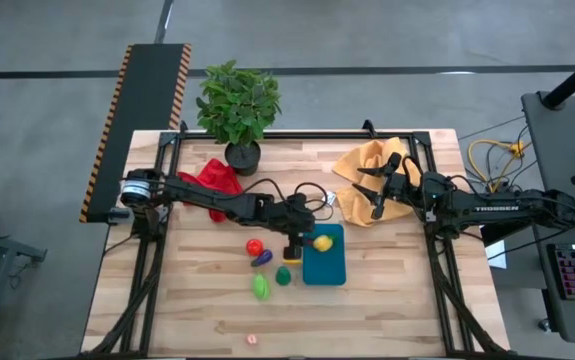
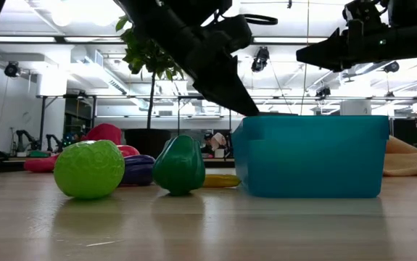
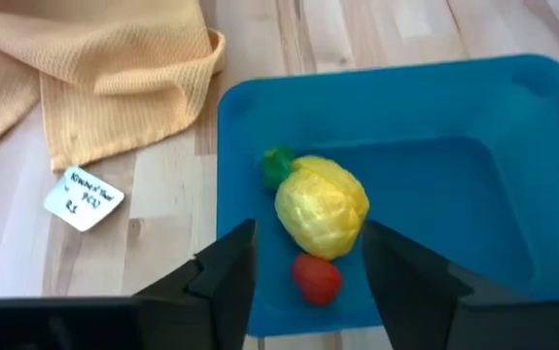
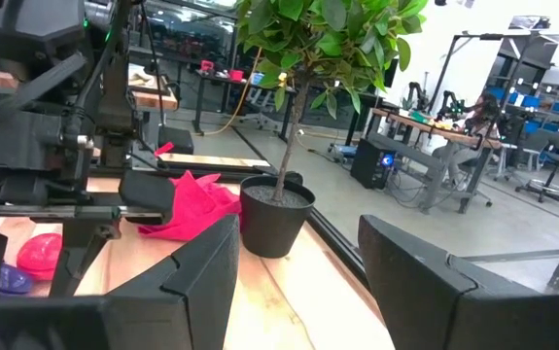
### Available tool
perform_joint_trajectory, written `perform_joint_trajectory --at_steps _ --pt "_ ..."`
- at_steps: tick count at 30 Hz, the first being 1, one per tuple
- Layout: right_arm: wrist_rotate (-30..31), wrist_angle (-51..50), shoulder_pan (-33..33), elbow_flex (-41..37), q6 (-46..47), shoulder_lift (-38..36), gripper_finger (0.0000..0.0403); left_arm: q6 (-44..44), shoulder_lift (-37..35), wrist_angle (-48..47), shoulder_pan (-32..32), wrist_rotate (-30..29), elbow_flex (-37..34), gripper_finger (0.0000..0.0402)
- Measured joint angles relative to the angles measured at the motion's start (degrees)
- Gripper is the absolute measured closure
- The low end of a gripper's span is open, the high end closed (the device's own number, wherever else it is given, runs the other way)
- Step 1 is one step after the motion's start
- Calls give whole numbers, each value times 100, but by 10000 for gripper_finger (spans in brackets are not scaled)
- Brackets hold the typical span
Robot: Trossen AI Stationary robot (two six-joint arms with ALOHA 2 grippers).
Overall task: Pick and placing Produce into tupperware
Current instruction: Put the pink peach into the blue bin
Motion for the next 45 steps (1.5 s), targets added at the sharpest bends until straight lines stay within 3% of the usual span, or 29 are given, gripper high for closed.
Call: perform_joint_trajectory --at_steps 6,19,29,37,45 --pt "0 0 0 0 -5 2 197 21 -20 -34 0 -2 11 211" --pt "0 1 0 0 -13 1 197 -43 -740 -1078 -63 31 -21 210" --pt "0 -2 0 0 -9 2 197 -60 -663 -1440 -220 44 -311 210" --pt "0 -2 0 0 -2 1 197 -393 -603 -1352 -236 46 -685 210" --pt "0 -2 0 0 -33 2 197 -646 -540 -392 -236 46 -1144 210"
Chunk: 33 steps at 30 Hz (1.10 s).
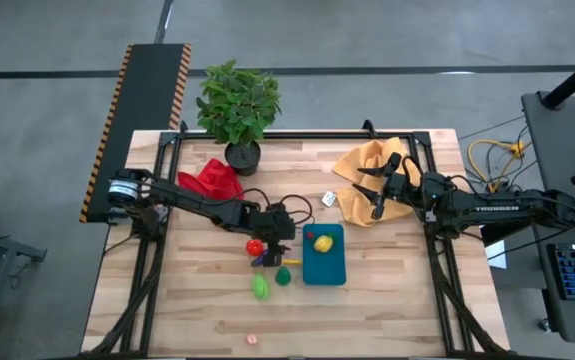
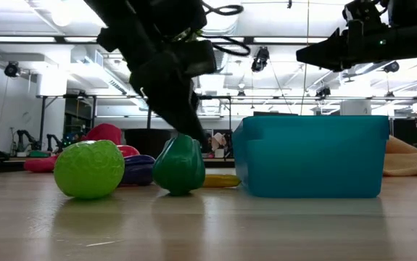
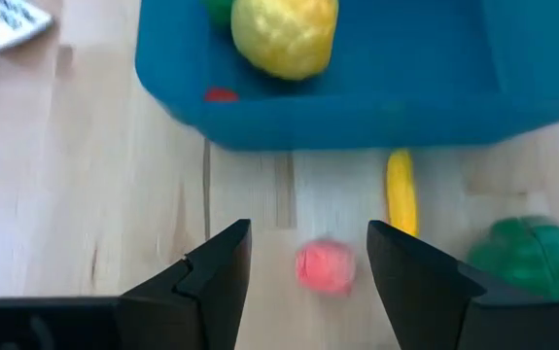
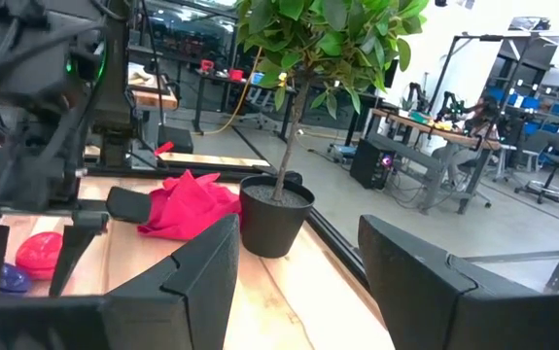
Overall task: Pick and placing Produce into tupperware
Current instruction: Put the pink peach into the blue bin
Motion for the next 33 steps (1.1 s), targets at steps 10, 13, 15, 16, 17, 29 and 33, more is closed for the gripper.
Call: perform_joint_trajectory --at_steps 10,13,15,16,17,29,33 --pt "0 0 0 0 -4 -2 197 -169 79 260 -5 57 -393 210" --pt "0 -2 0 0 -7 0 197 -291 94 338 -9 116 -410 210" --pt "0 -2 0 0 -7 0 197 -291 150 438 -9 138 -386 210" --pt "0 -2 0 0 -7 0 197 -291 170 379 -9 138 -392 210" --pt "0 -2 0 0 -7 -2 197 -294 183 321 -9 139 -407 210" --pt "5 -28 1 2 -23 7 197 -282 634 792 -13 213 -391 210" --pt "7 -23 0 2 -26 9 197 -283 634 779 -13 227 -393 210"
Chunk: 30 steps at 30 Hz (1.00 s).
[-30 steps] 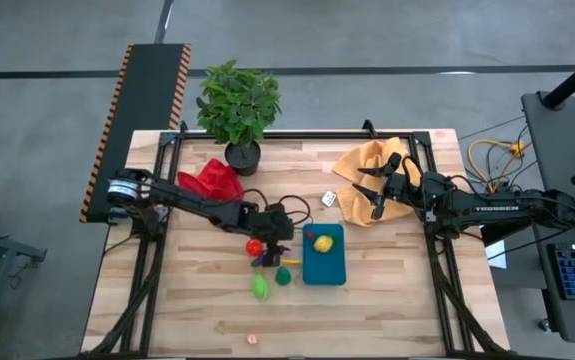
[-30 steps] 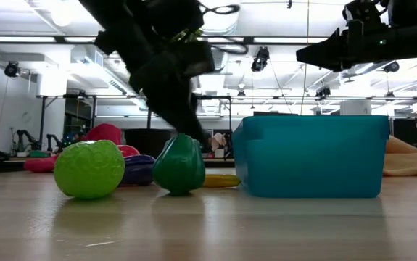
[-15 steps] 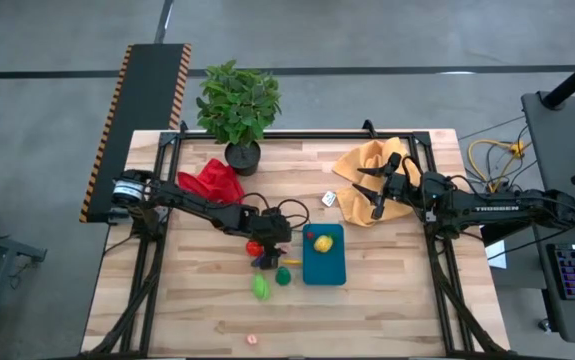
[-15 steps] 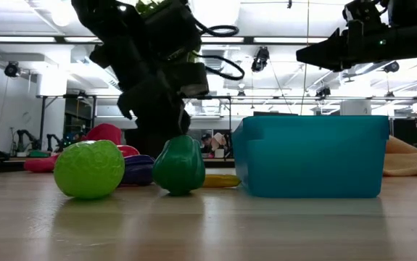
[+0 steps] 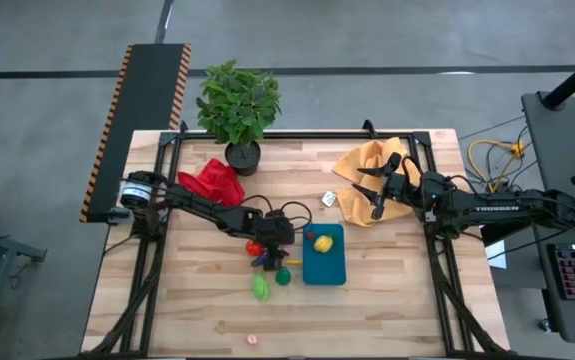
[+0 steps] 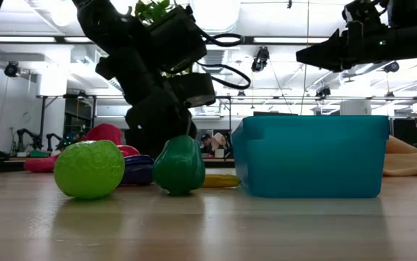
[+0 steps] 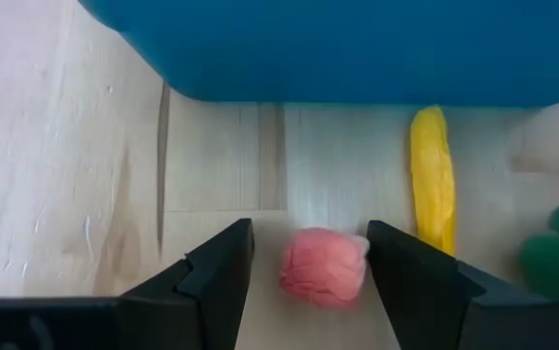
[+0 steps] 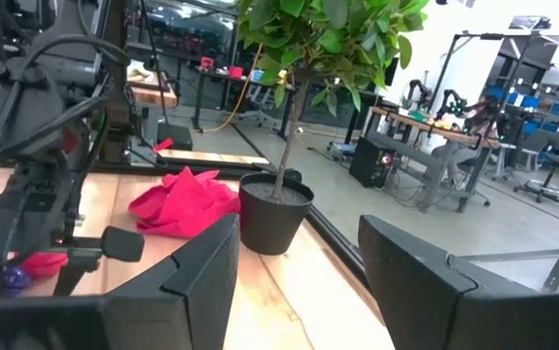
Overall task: Pick and placing Produce into tupperware
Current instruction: Put the pink peach into the blue bin
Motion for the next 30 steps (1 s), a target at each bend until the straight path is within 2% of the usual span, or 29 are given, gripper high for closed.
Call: perform_joint_trajectory --at_steps 15,18,26,30 --pt "-2 6 0 0 2 0 197 31 -13 -153 2 96 11 214" --pt "-1 6 0 0 2 0 197 33 -13 -159 3 91 11 235" --pt "-2 6 0 0 2 0 197 35 -28 -205 9 124 7 331" --pt "-2 6 0 0 2 0 197 157 -66 -243 -4 222 1 353"
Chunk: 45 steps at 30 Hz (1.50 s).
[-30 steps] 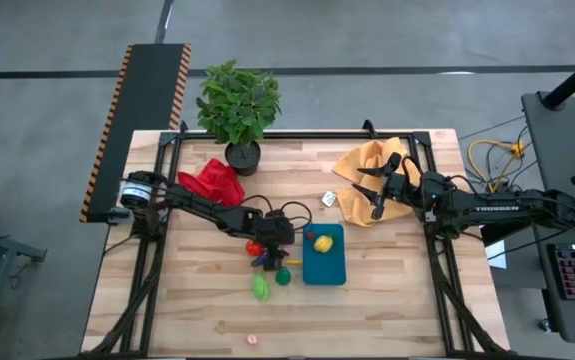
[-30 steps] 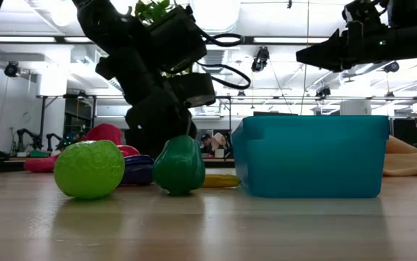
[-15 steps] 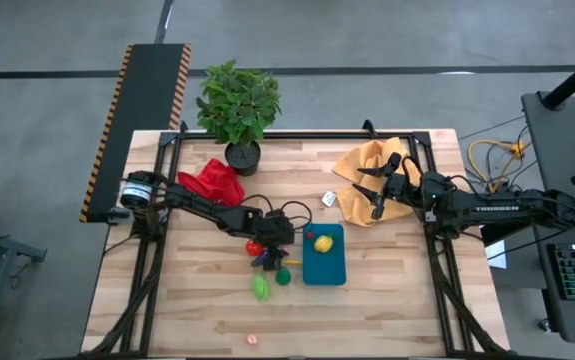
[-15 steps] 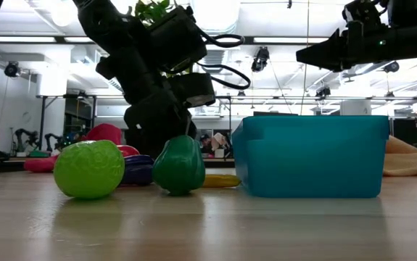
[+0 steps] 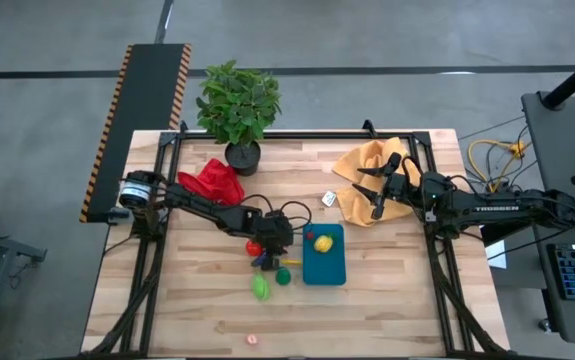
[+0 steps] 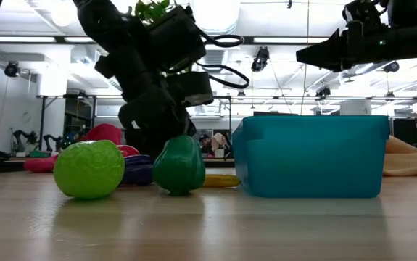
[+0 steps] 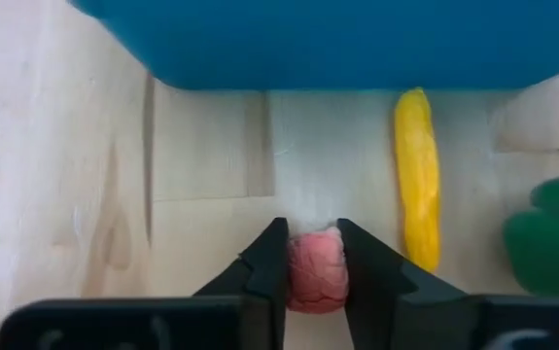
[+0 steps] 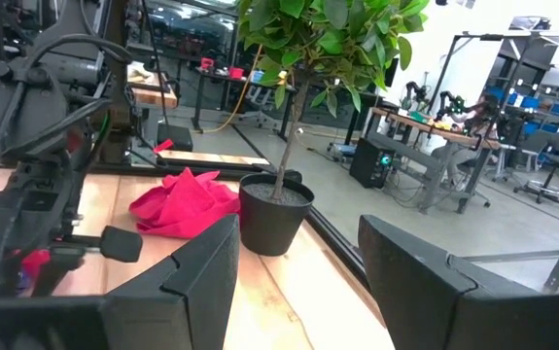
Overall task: Pick and placing Produce into tupperware
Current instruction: Put the pink peach into the blue bin
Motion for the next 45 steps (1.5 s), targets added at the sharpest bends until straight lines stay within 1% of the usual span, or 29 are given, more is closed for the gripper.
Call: perform_joint_trajectory --at_steps 5,9,18,28,32,34,37,42,45 --pt "0 2 0 0 0 0 197 28 -100 -78 0 6 -6 358" --pt "-2 2 0 0 0 0 197 59 -262 -322 0 -17 135 359" --pt "-4 15 0 0 15 0 197 464 -476 -365 2 -95 506 360" --pt "142 -31 -7 0 2 -4 197 929 -480 -368 15 -322 875 360" --pt "142 -31 -11 0 2 -4 197 1295 -482 -319 15 -336 1054 360" --pt "142 -31 -11 0 2 -4 197 1382 -482 -84 22 -355 1062 360" --pt "142 -31 -11 0 1 -4 197 1422 -435 508 55 -361 1062 360" --pt "142 -31 -11 0 1 -4 197 1537 -113 859 120 -387 1118 360" --pt "142 -31 -11 0 2 -4 197 1547 64 872 131 -489 1218 360"
